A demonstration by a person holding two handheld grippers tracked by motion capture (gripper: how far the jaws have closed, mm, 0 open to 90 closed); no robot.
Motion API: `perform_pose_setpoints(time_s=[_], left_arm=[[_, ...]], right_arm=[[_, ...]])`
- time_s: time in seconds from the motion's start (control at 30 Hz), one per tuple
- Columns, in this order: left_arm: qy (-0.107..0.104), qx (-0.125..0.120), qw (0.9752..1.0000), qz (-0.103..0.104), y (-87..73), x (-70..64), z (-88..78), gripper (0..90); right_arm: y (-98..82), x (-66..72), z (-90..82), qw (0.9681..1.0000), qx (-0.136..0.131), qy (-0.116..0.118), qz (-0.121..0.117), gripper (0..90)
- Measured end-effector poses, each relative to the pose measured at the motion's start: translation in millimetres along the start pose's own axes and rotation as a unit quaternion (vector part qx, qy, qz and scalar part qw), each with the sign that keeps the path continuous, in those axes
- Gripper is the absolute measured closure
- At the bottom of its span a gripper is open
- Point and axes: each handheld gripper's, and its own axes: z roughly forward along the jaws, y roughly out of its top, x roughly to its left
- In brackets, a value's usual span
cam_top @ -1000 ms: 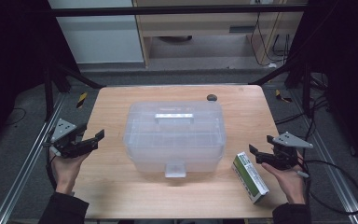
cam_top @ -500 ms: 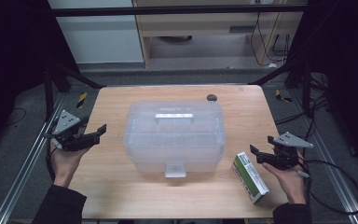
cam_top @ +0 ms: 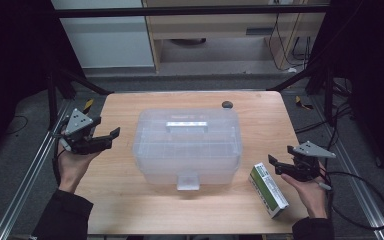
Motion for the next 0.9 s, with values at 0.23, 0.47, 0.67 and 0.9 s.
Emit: perform_pose_setpoints(time_s=[0.23,0.47,0.67,0.9], left_arm=[[-0.006,0.010,0.9997,0.020,12.7,-2.0,2.6,26.1],[-0.013,0.022,0.9988,0.041,20.3,-5.4,7.4,26.1],[-0.018,0.029,0.9977,0.058,26.7,-7.3,8.6,26.1],[-0.022,0.034,0.9962,0.077,34.3,-10.9,8.6,26.0]], right_arm=[[-1.0,-0.5,0.2,1.0000,0.000,-0.004,0.000,22.0],[-1.5,-0.2,1.8,1.0000,0.002,-0.005,-0.002,22.0],[-1.4,-0.3,1.6,1.0000,0.002,-0.004,-0.002,21.9],[-1.3,-0.7,0.7,1.0000,0.001,-0.003,-0.001,21.9]])
